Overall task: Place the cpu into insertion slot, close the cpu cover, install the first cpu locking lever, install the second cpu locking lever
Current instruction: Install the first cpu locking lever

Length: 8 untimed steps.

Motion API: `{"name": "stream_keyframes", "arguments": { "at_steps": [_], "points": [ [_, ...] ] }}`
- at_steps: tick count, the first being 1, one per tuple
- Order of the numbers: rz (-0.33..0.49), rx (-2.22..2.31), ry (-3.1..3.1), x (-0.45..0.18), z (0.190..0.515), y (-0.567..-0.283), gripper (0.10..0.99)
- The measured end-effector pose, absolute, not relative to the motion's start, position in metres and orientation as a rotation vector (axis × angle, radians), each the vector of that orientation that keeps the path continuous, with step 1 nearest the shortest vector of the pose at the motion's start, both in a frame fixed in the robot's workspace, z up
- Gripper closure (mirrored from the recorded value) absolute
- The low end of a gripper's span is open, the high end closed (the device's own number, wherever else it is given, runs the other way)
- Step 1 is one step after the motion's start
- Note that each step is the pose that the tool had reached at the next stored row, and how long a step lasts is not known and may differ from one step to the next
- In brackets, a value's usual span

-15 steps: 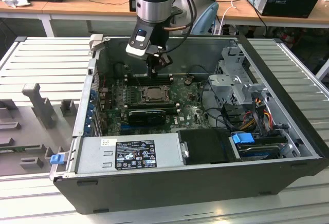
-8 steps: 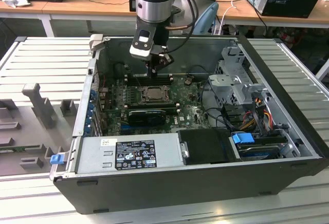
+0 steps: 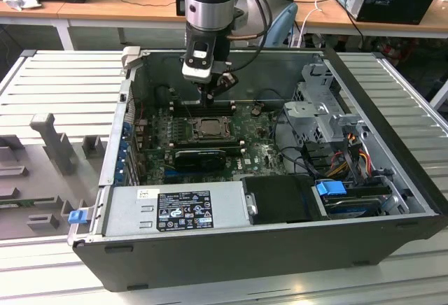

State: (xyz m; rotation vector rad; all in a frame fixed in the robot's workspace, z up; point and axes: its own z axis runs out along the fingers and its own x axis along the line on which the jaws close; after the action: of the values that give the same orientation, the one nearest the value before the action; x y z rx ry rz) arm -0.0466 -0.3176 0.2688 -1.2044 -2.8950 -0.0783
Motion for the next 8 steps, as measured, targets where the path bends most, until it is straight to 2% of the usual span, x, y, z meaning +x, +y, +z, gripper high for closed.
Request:
{"name": "stream_keyframes", "arguments": {
  "at_steps": [8],
  "points": [
    [-0.078,-1.103,-2.933,-0.0466,0.2689,-0.3176,0.98]
  ]
}}
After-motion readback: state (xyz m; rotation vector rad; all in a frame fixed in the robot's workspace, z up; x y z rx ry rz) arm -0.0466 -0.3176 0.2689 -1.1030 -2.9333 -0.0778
